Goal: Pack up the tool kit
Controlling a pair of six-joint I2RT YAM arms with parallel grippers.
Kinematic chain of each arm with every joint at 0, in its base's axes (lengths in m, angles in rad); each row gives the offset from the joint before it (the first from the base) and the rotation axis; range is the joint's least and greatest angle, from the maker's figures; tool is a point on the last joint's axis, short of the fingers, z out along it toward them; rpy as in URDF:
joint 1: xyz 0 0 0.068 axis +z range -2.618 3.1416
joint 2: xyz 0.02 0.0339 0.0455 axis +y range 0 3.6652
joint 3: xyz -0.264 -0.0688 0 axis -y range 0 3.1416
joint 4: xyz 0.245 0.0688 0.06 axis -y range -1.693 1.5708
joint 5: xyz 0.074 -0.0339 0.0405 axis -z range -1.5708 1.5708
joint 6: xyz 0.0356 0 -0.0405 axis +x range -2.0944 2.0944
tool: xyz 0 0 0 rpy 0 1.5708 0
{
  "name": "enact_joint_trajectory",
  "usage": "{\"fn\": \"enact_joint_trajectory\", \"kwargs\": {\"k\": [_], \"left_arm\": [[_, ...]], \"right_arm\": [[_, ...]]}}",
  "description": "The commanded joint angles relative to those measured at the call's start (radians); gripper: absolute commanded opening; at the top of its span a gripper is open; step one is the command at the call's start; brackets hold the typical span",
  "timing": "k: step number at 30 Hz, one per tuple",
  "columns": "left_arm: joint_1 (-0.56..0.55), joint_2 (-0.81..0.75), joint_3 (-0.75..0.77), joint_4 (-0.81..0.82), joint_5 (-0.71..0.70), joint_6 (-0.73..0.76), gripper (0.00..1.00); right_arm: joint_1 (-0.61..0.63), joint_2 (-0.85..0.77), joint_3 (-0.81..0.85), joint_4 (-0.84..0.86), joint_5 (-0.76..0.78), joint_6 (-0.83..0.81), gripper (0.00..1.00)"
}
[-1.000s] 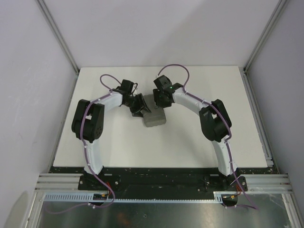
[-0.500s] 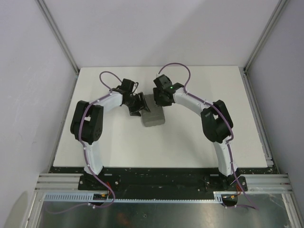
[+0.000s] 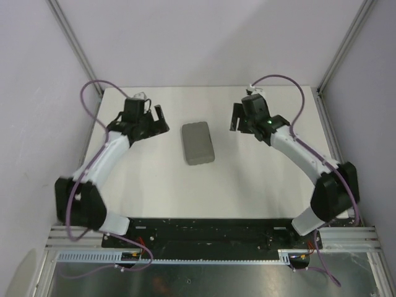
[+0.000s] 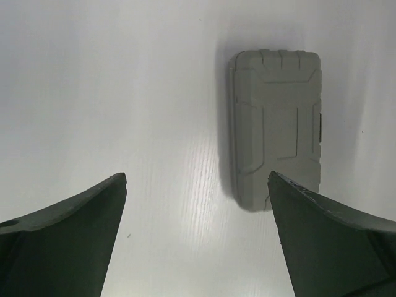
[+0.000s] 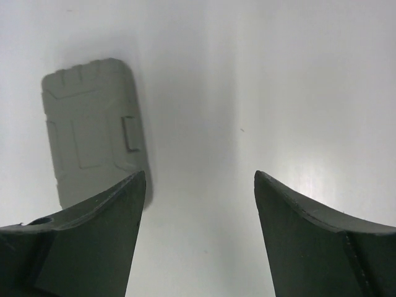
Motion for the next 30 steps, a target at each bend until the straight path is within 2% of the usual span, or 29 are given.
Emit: {"fn": "enact_joint_trajectory", "kwargs": {"k": [1,6,9,12,17,30], "left_arm": [[0.004,-0.255,-0.124,-0.007,-0.133,0.112,0.99],[0.006,-0.511,-0.231,-0.012,-0.206,0.232,0.99],[0.006,-0.668,-0.266,-0.011,-0.248,0.259,1.00],[0.006,-0.753,-0.284,-0.012,-0.262,0.262,1.00],[0.005,-0.775,-0.295,-0.013,-0.274,0.262,0.99],[0.006,-0.751,-0.282,-0.021,-0.258,0.267,0.99]], "right_arm": [[-0.012,-0.206,-0.134,0.022,0.182,-0.020,0.76],[-0.077,-0.438,-0.274,-0.001,0.280,-0.016,0.76],[-0.096,-0.592,-0.358,-0.033,0.387,-0.015,0.76],[-0.110,-0.724,-0.425,-0.038,0.459,-0.020,0.76],[-0.120,-0.841,-0.464,-0.047,0.520,-0.048,0.76],[-0.123,-0.871,-0.472,-0.102,0.505,0.019,0.75]]}}
